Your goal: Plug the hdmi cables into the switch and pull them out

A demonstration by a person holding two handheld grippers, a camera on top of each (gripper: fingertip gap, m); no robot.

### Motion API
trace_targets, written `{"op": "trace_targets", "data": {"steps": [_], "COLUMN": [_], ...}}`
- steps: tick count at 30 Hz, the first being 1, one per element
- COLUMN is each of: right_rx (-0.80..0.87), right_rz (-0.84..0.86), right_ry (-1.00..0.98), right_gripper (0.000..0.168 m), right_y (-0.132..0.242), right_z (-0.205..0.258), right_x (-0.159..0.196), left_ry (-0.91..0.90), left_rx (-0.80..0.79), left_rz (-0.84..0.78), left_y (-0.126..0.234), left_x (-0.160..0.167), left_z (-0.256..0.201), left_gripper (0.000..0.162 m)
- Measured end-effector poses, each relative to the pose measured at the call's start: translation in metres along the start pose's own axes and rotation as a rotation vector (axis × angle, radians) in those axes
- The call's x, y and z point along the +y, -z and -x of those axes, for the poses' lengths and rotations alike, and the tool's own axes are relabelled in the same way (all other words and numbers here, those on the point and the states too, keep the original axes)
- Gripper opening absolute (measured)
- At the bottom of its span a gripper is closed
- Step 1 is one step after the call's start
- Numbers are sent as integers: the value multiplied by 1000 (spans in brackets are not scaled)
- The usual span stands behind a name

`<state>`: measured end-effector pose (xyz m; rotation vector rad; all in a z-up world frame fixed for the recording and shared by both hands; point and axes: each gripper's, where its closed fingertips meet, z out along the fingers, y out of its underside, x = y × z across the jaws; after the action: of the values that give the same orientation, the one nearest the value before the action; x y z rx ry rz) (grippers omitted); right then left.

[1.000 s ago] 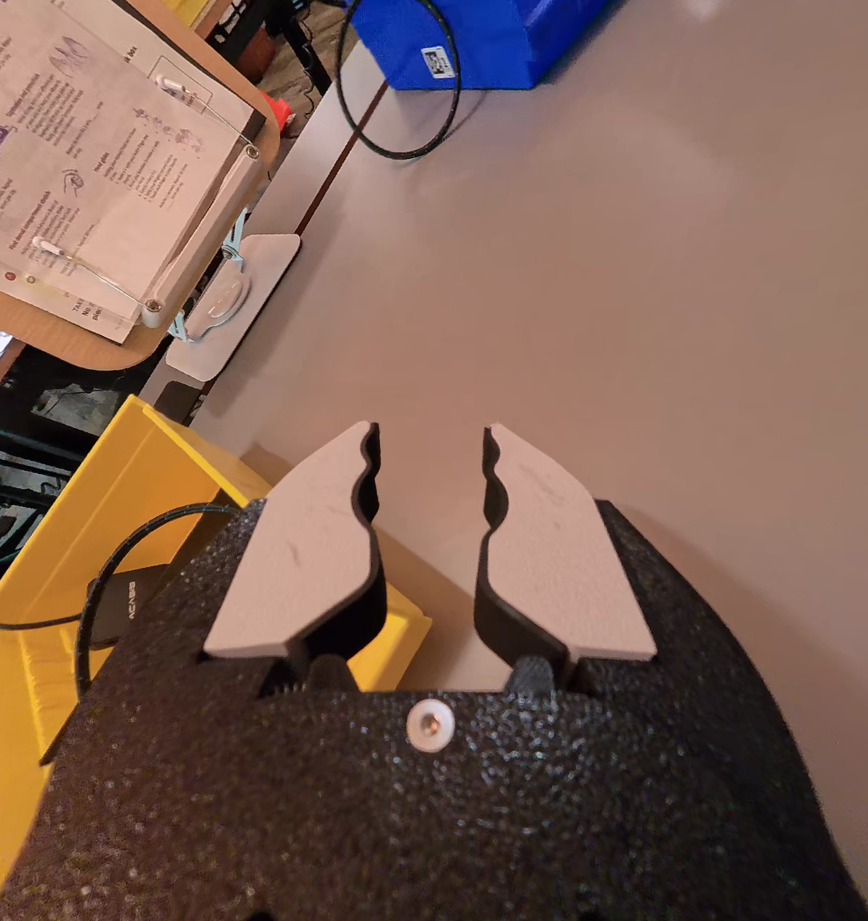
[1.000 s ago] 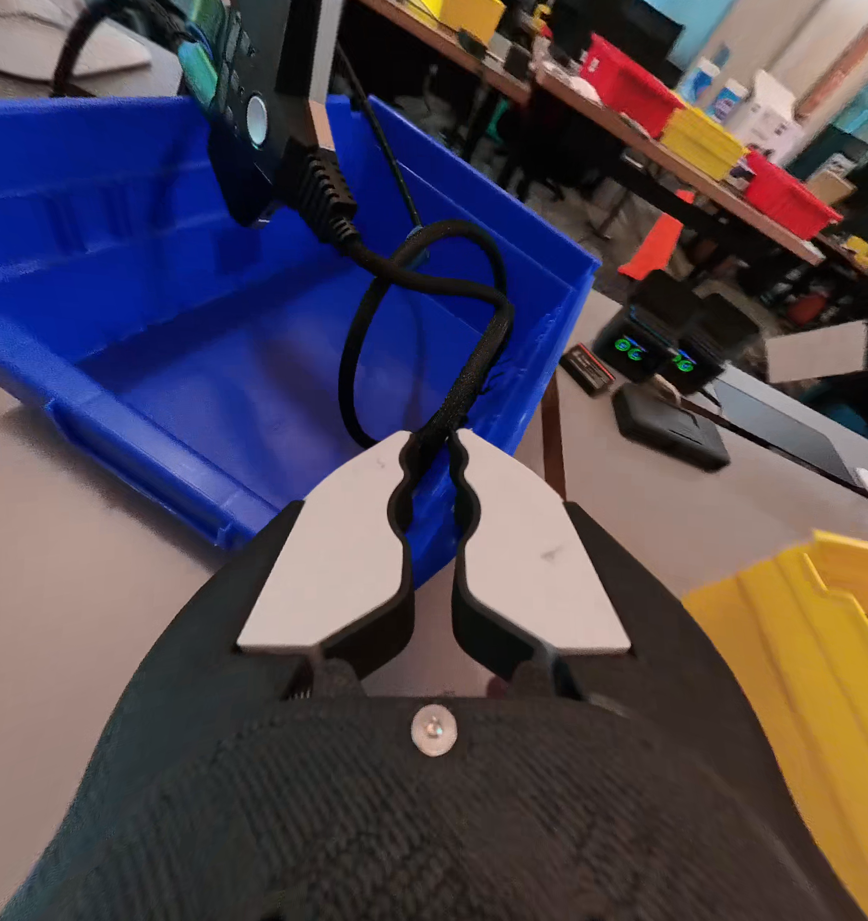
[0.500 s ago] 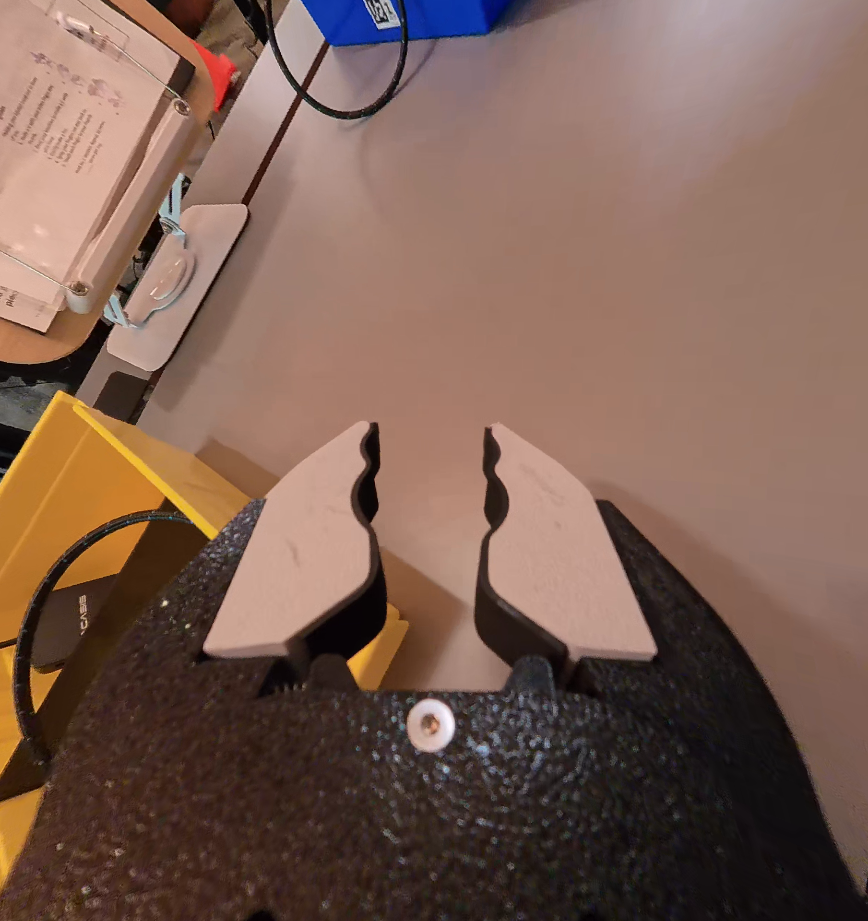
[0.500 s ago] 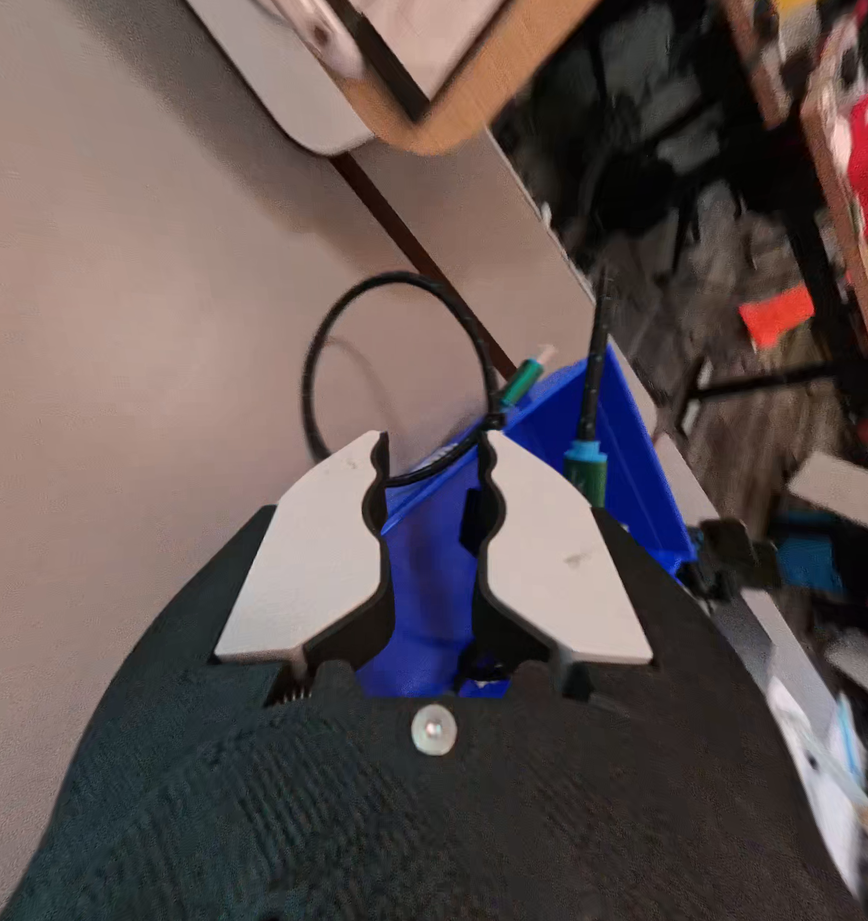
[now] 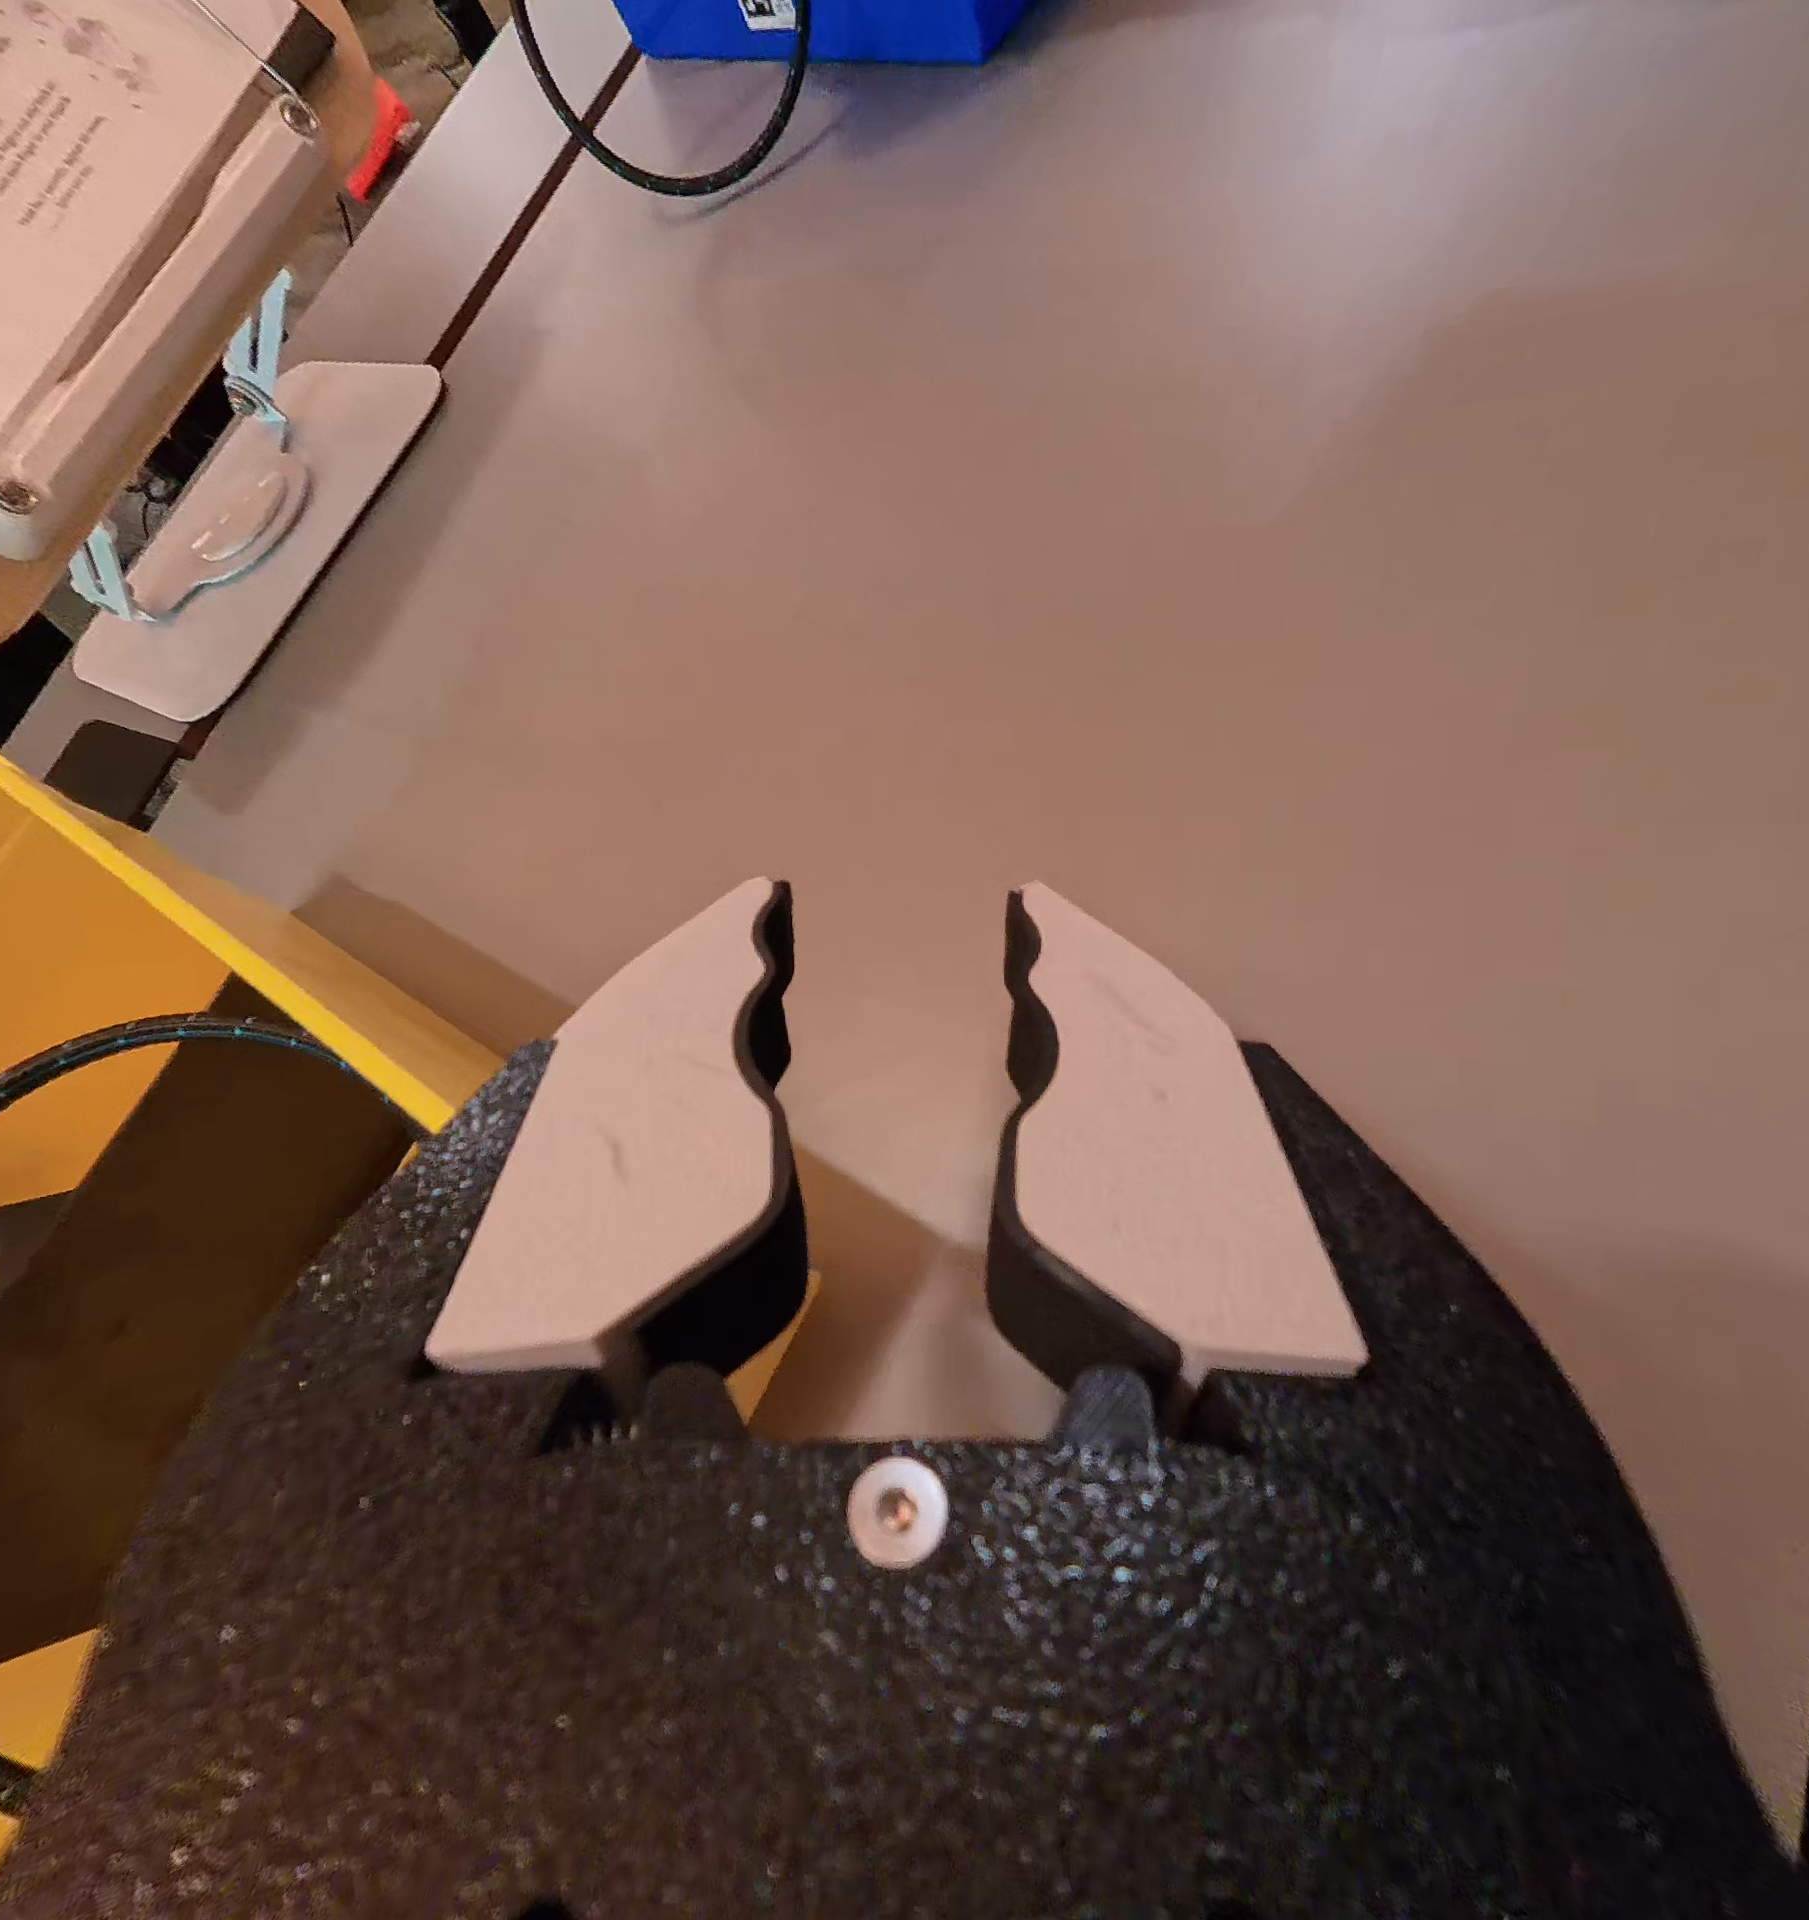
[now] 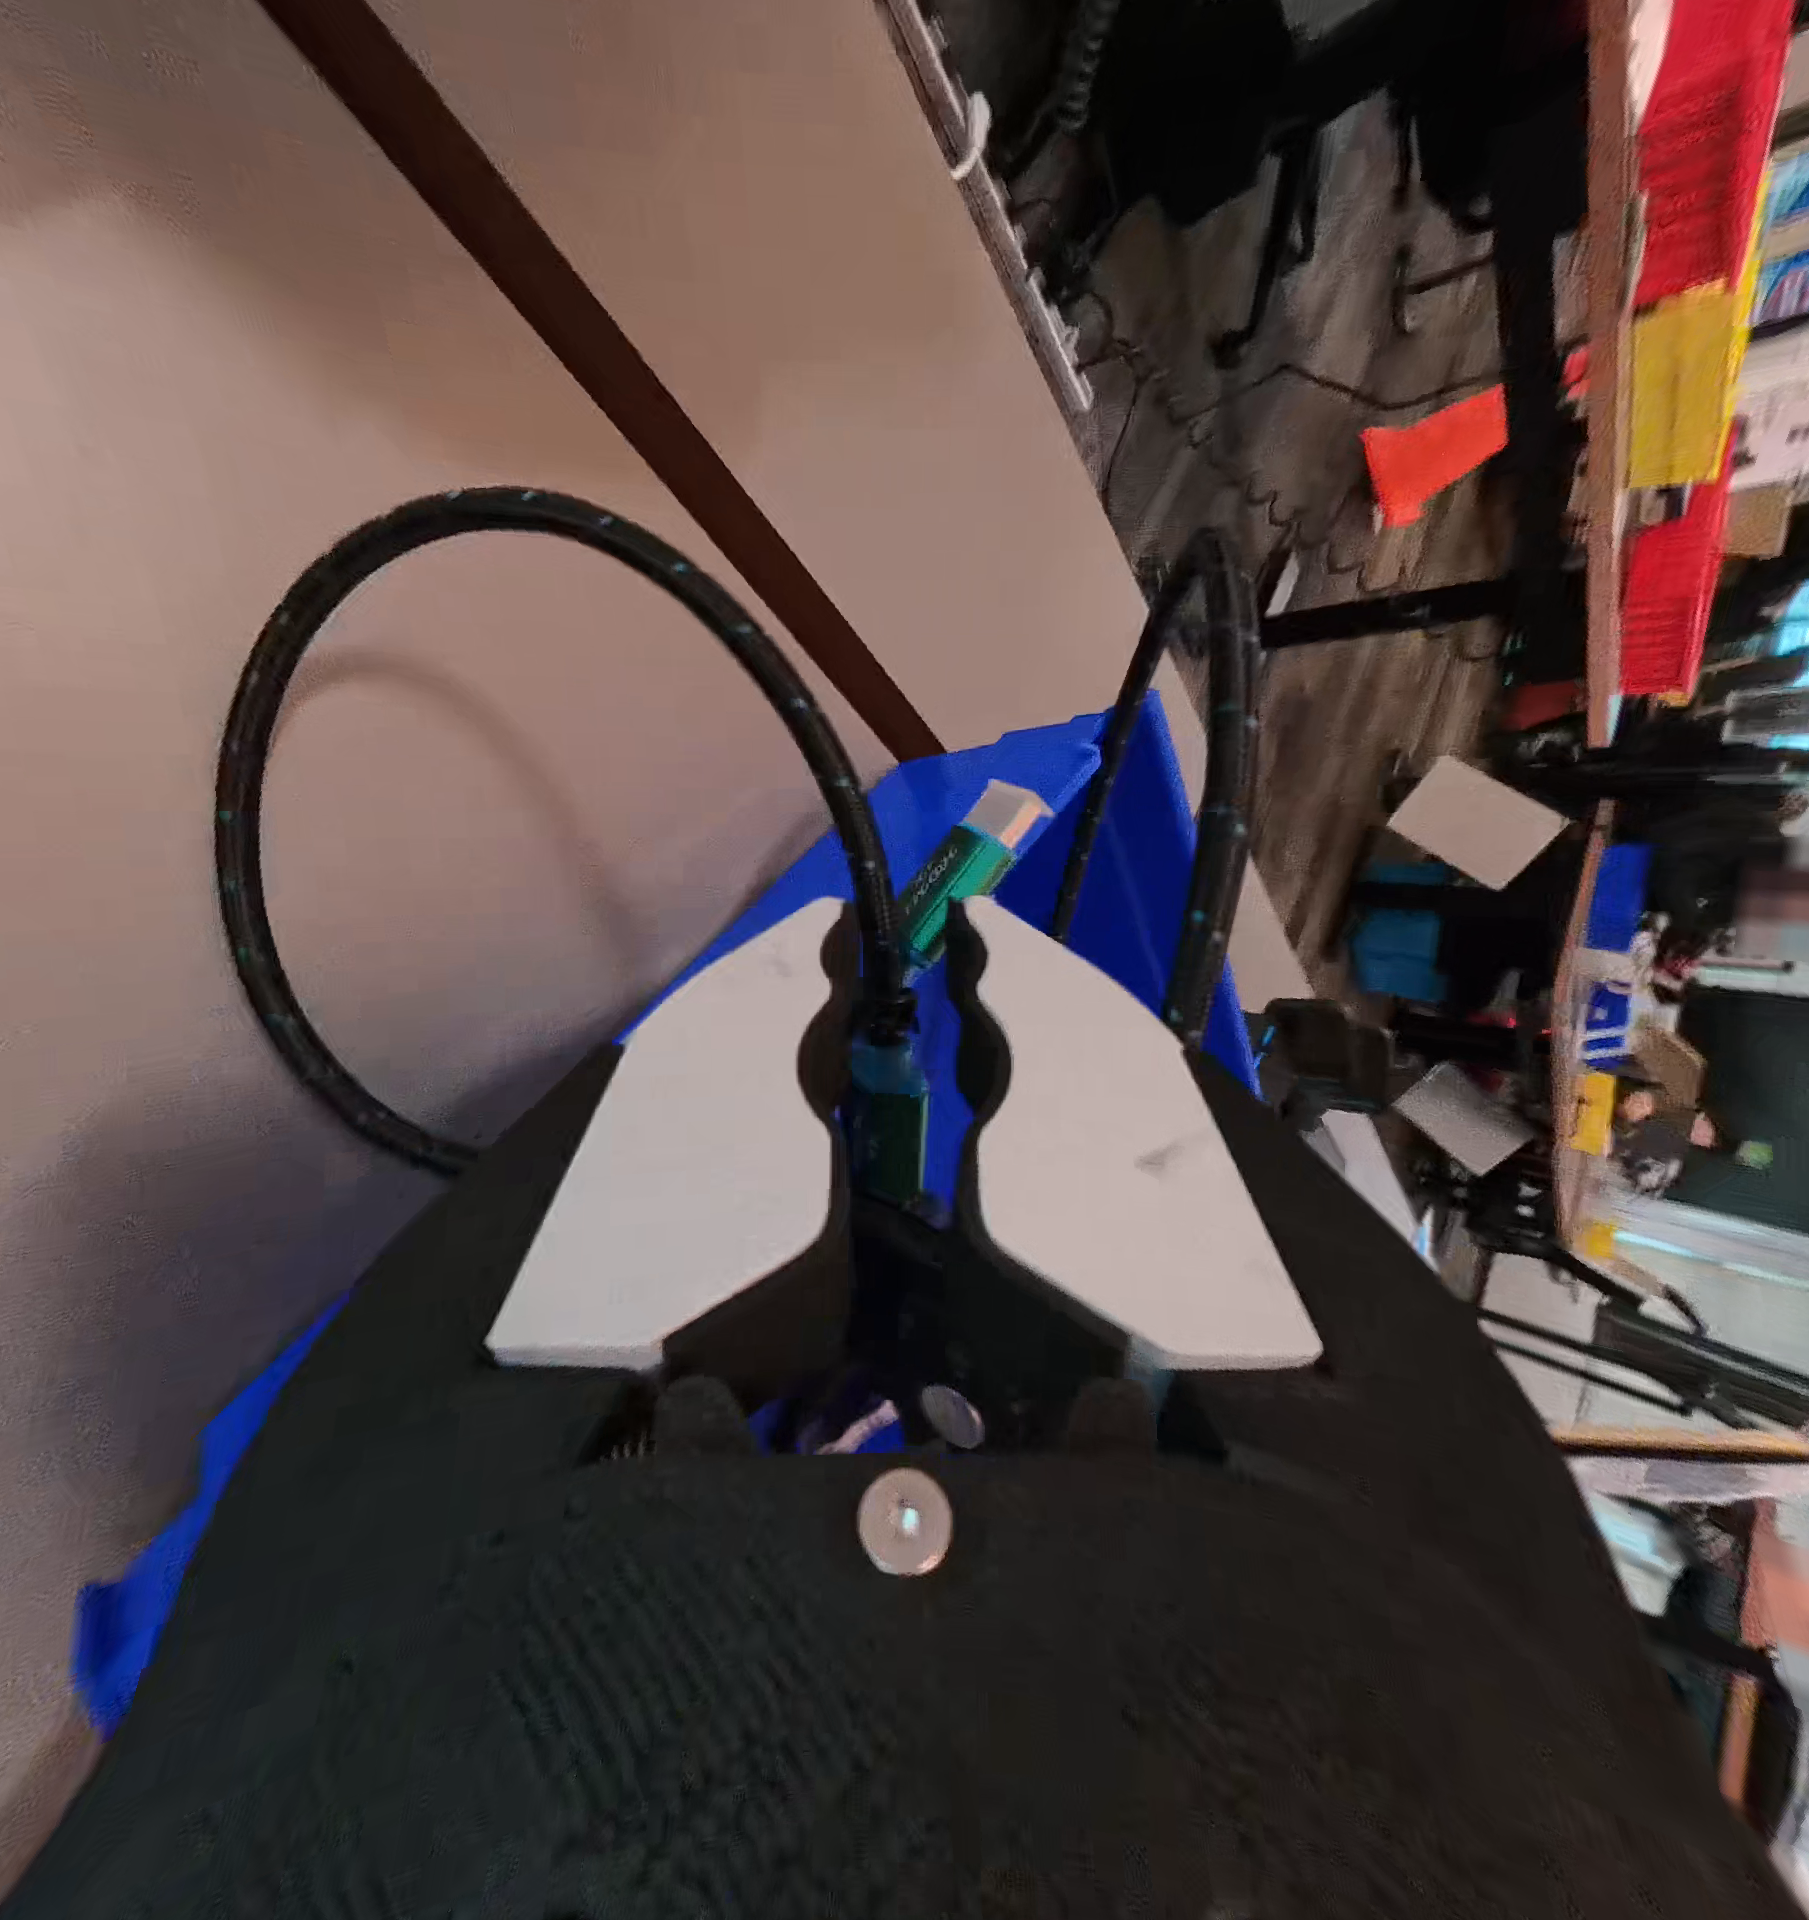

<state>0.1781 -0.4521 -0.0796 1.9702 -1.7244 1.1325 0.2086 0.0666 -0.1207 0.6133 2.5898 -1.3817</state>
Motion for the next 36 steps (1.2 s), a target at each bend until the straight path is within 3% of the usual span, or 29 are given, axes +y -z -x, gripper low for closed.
{"op": "trace_targets", "data": {"steps": [1,9,13,17,22,27,30,32,34,36], "right_rx": [-26,25,112,220,377,412,470,421,328,330], "right_rz": [4,-126,-79,-17,-115,-330,-300,-288,-344,-436], "right_ry": [18,-83,-73,67,211,334,499,610,606,479], "right_gripper": [7,7,7,7,7,7,7,6,7,7], "right_y": [-1,10,32,47,59,61,51,36,23,24], "right_z": [3,-27,-62,-90,-105,-84,-64,-39,-11,-7], "right_x": [1,5,20,44,61,75,88,96,103,101], "left_ry": [0,-1,8,-1,-11,-8,-2,-6,-11,-19], "left_rx": [2,7,14,21,23,34,46,55,61,70], "left_rz": [6,5,-6,3,3,-24,-25,-19,-6,4], "left_y": [-1,3,3,1,4,6,3,0,-3,-5], "left_x": [1,1,0,1,-1,-6,-6,-6,-5,-4], "left_z": [0,-1,-1,-4,-6,-8,-10,-13,-15,-18], "left_gripper": [38,37,37,37,37,37,37,37,37,37]}}
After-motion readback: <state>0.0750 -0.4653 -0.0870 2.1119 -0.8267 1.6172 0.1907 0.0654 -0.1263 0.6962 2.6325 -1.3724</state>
